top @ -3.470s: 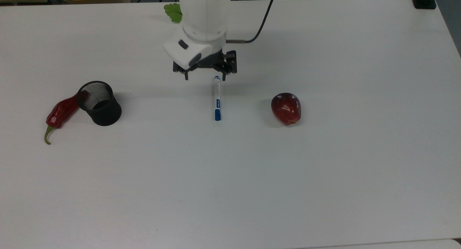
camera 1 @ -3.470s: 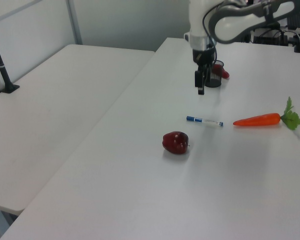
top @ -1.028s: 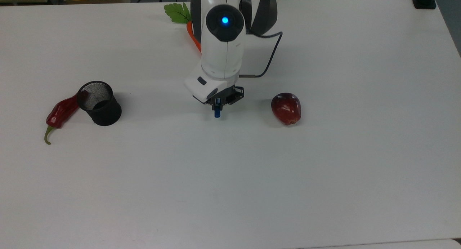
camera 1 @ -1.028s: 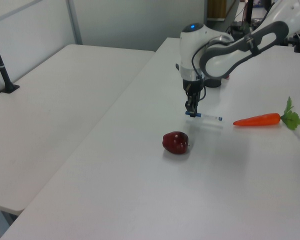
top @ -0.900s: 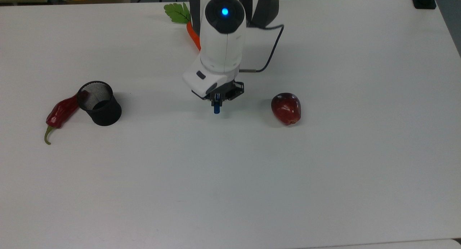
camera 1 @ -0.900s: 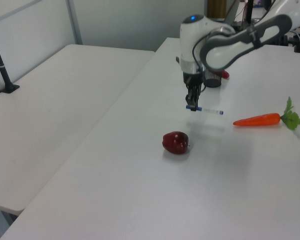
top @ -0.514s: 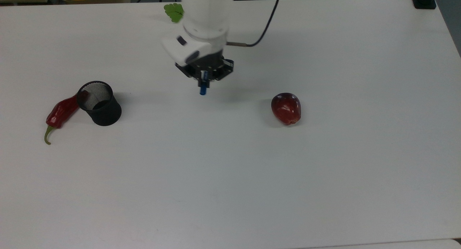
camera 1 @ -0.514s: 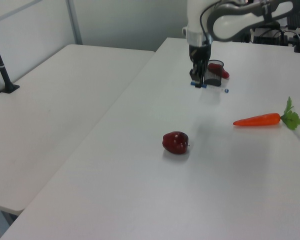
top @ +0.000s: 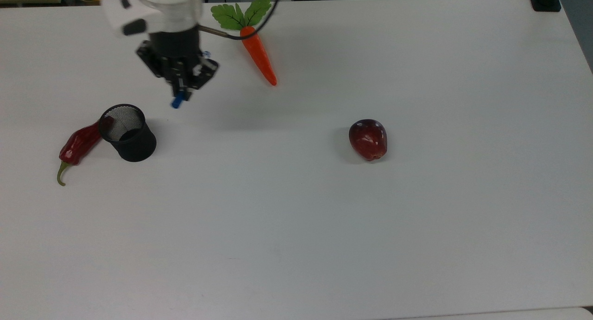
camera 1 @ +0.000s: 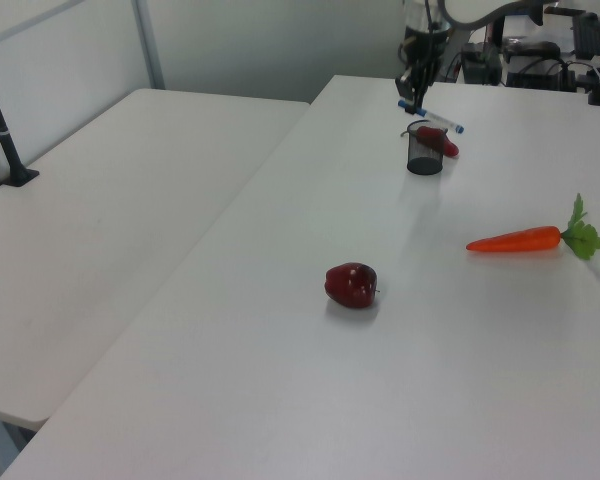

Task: Place marker
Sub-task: 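Carry the marker over the black mesh pen cup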

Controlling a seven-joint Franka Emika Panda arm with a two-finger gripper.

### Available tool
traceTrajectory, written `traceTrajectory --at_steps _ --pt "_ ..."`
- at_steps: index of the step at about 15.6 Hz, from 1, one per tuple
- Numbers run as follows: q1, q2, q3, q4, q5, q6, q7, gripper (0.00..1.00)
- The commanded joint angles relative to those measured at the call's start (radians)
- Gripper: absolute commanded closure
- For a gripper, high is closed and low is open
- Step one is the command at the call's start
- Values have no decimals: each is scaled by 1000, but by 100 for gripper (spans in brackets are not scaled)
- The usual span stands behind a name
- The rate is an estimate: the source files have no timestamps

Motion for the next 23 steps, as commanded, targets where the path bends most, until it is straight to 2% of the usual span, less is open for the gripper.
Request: traceTrajectory --at_steps 1,7,14,21,23 --pt "-58 -28 2 -44 -21 135 8 93" --pt "-147 -19 3 -138 -64 457 8 93" --pt "-172 39 3 -233 -98 741 10 93" --pt "-182 71 3 -250 -98 769 10 89" --pt "-182 70 3 -255 -98 766 10 74"
